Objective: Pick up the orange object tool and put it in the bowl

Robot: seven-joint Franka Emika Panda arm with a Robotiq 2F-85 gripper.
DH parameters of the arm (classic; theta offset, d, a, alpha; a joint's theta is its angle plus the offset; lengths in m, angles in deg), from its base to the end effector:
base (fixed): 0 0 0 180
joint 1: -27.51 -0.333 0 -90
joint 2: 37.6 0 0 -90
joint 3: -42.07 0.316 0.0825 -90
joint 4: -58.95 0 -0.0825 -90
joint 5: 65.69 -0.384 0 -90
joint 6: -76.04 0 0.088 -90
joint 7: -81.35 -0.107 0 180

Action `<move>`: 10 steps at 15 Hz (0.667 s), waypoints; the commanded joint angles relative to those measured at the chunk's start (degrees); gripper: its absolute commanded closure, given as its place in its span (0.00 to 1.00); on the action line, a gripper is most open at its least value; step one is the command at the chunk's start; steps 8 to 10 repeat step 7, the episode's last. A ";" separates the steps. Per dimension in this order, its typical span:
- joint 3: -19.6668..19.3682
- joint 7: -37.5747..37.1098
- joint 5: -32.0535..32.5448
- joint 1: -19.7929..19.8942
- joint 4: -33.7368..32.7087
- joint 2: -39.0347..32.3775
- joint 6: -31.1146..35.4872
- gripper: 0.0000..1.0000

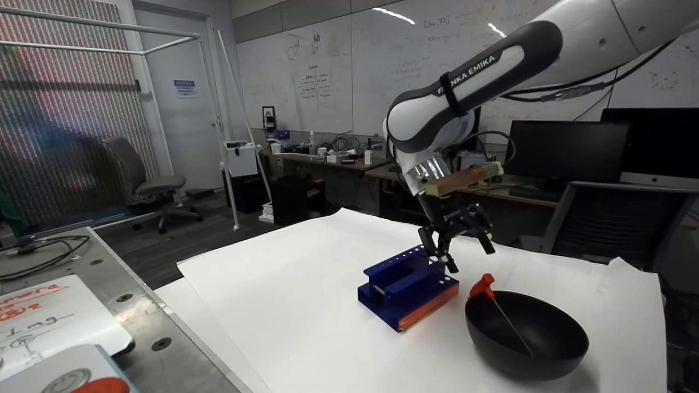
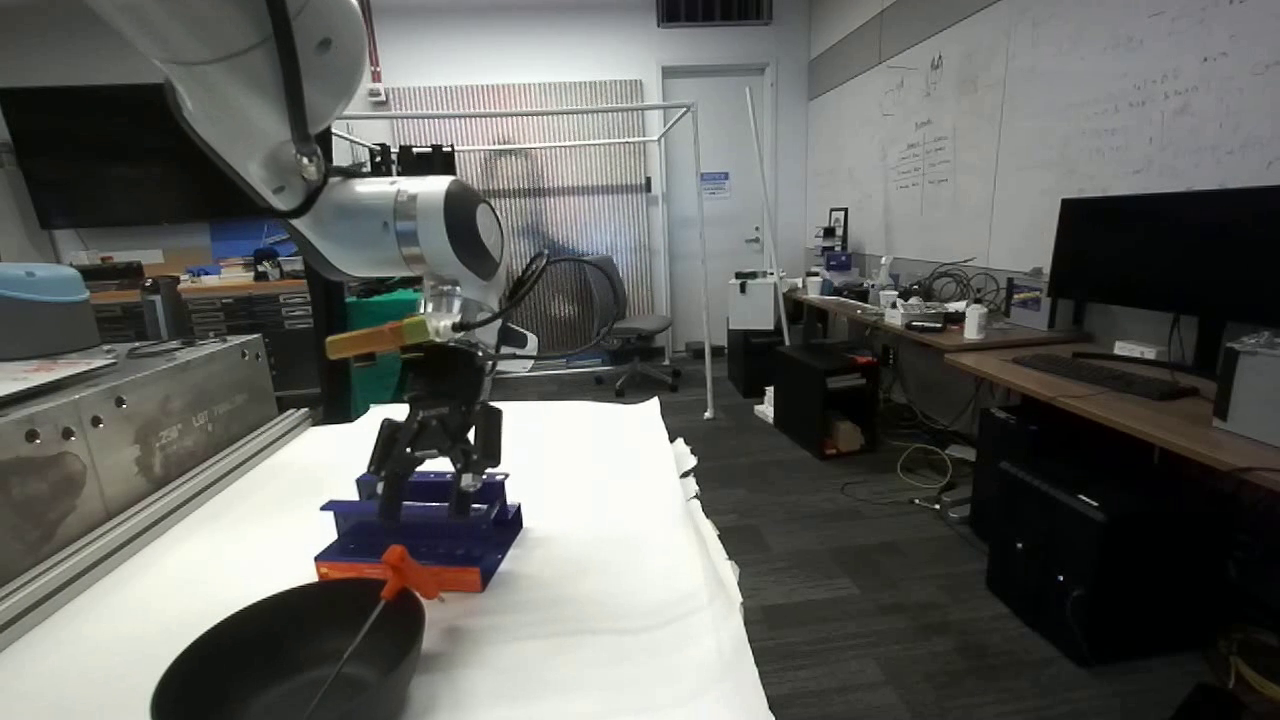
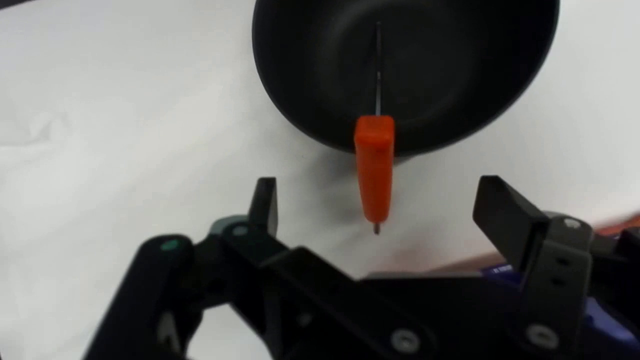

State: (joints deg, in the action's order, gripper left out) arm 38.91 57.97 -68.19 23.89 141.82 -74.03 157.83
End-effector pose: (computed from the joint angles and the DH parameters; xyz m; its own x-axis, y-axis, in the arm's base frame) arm 0.6338 0.0155 0.2842 0.7277 -0.3957 -0.5603 -0.3174 -0.9184 0.2364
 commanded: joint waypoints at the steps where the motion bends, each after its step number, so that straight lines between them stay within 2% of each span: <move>1: 0.64 1.35 -1.72 0.18 6.19 9.78 7.13 0.00; 7: 1.94 2.91 -8.99 0.97 12.36 22.10 16.78 0.00; 10: 1.94 2.91 -8.99 0.97 12.36 22.10 16.78 0.00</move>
